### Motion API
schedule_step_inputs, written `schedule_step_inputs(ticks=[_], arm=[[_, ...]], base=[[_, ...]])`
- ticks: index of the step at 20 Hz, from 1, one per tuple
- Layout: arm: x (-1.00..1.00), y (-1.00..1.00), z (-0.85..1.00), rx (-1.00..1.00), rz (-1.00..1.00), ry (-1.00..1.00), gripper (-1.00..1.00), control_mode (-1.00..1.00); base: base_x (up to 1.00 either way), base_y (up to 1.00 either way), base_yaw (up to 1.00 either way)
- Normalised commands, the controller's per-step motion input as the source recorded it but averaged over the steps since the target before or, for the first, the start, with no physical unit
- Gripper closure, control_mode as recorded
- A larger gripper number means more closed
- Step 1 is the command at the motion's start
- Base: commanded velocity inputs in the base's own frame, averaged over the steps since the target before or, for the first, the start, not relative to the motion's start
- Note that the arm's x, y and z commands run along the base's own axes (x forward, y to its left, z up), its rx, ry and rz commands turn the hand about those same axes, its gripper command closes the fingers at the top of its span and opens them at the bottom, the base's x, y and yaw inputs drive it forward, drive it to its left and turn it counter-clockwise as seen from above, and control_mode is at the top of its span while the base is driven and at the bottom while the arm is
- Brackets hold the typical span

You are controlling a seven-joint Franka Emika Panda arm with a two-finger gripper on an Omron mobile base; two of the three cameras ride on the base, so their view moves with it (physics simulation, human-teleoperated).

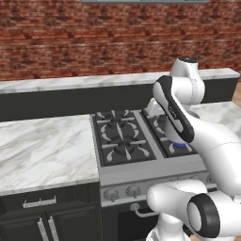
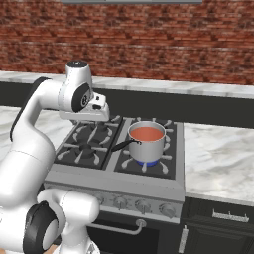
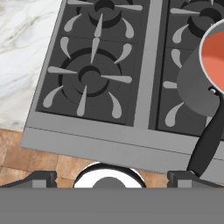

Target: Wait until the marinara sauce is simmered to a deep red color and then turn off the stove.

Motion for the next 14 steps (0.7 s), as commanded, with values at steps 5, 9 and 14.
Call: schedule_step_inputs(ticks=[5, 9, 14], arm=[[0.00, 0.00, 0.00, 0.00, 0.00, 0.00, -1.00, -1.00], [0.00, 0.00, 0.00, 0.00, 0.00, 0.00, -1.00, -1.00], [0.00, 0.00, 0.00, 0.00, 0.00, 0.00, -1.00, -1.00]], base=[[0.00, 0.00, 0.00], [0.00, 0.00, 0.00], [0.00, 0.00, 0.00]])
